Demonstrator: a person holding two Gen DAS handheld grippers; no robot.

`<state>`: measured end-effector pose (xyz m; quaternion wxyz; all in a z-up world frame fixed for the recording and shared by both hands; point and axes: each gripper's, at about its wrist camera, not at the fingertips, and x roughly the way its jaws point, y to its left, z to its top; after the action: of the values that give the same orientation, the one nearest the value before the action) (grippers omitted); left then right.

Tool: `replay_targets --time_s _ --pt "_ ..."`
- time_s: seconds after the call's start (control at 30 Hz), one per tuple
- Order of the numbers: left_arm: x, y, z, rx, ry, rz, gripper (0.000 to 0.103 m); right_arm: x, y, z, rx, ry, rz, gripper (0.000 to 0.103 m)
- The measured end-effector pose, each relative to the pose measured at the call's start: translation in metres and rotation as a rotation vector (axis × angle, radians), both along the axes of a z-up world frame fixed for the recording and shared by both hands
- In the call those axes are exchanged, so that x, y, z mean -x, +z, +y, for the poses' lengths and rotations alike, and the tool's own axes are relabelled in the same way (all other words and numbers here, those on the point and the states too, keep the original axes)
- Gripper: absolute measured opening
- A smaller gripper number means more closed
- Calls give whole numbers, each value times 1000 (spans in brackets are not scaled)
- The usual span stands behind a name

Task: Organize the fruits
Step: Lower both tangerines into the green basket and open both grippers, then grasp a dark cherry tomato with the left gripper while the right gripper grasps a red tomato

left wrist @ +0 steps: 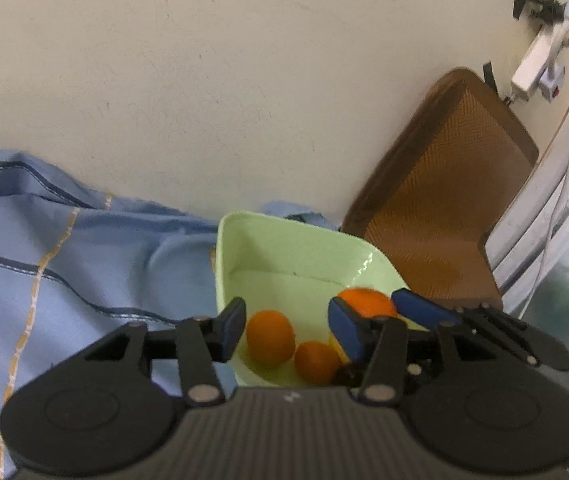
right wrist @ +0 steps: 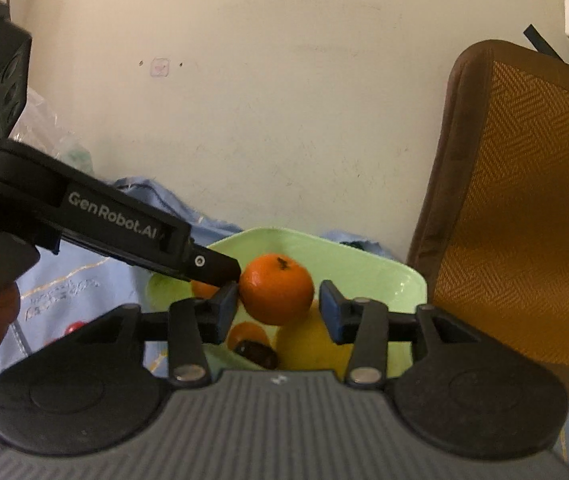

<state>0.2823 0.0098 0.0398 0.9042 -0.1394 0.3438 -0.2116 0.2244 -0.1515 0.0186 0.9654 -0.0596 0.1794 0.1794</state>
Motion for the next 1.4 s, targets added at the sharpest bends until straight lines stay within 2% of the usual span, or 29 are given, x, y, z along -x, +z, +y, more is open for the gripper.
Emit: replay_targets --time_s 0.2,0.3,0.37,0.4,0.47,0.5,0.6,0.67,0.8,0.93,1.0,1.1,1.3,1.4 --pt "32 15 32 54 23 -38 48 18 13 -10 -55 -17 -21 51" --pt "63 15 54 73 34 -47 48 38 16 -14 -64 15 -15 50" --pt "82 8 64 69 45 -38 48 50 17 -12 -64 59 3 45" --pt "92 2 70 81 47 -24 48 56 17 -10 -60 90 23 38" --pt "108 -9 77 107 48 5 48 62 15 -3 -59 151 77 34" --pt "115 -14 78 111 44 8 48 62 15 1 -52 178 105 28" --pt "130 -24 71 58 16 -5 48 53 13 15 -41 240 199 27" --pt "131 -27 66 39 -1 3 48 49 10 24 -23 281 229 27" --pt "123 -36 67 94 -10 48 48 45 1 43 48 338 264 27" --pt "123 -45 67 100 -4 51 45 40 -6 50 79 353 269 28" --pt "124 -46 67 94 1 45 35 38 -9 52 99 358 272 28" --pt "123 -49 71 92 17 47 28 34 -11 59 126 357 263 30" --pt "129 -45 77 132 16 45 28 33 -10 57 122 333 261 30" --pt "146 -34 83 164 1 9 28 54 0 50 90 316 208 30"
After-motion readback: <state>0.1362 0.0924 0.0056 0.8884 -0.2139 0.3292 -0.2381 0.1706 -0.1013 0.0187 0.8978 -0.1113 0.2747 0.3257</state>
